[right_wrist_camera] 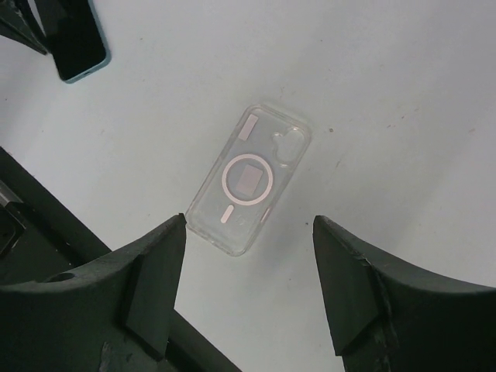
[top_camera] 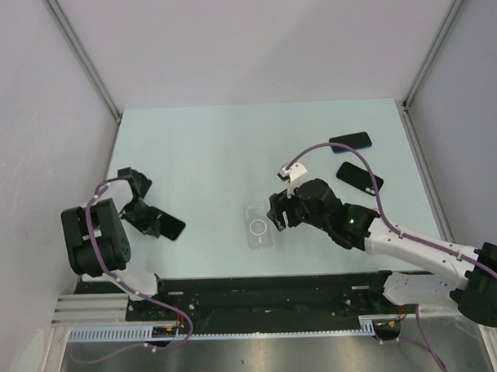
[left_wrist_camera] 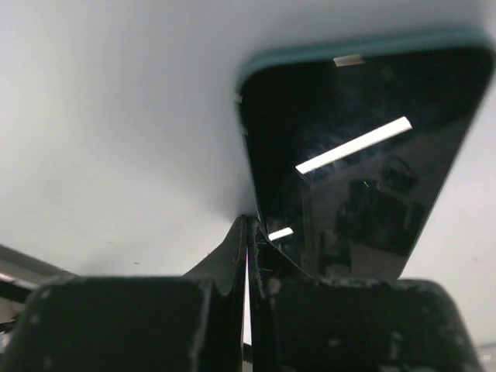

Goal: Put the phone into the phone case

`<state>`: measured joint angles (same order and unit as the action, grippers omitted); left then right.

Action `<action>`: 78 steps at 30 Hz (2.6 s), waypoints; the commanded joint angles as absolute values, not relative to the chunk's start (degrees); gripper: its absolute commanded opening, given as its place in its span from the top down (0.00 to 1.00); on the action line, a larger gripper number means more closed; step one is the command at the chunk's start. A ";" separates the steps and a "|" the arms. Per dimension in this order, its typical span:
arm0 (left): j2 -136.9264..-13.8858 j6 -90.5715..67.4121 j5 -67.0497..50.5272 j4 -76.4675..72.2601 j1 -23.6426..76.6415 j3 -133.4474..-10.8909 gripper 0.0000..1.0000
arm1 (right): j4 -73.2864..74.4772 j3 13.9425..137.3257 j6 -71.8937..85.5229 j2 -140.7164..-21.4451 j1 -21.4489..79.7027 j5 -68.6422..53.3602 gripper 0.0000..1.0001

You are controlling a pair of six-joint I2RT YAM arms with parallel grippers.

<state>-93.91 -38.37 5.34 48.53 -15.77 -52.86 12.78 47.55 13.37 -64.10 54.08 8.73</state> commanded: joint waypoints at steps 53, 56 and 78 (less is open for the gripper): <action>-97.20 -83.24 7.04 53.79 -7.21 -65.05 0.00 | 15.55 43.07 13.01 -43.60 55.72 18.98 0.29; -97.38 -82.09 5.71 50.72 -8.70 -62.50 0.00 | 16.00 42.98 12.92 -43.50 55.72 19.95 0.29; -100.37 -81.04 7.21 50.71 -9.84 -60.21 0.10 | 16.17 42.98 13.54 -44.12 55.64 20.13 0.30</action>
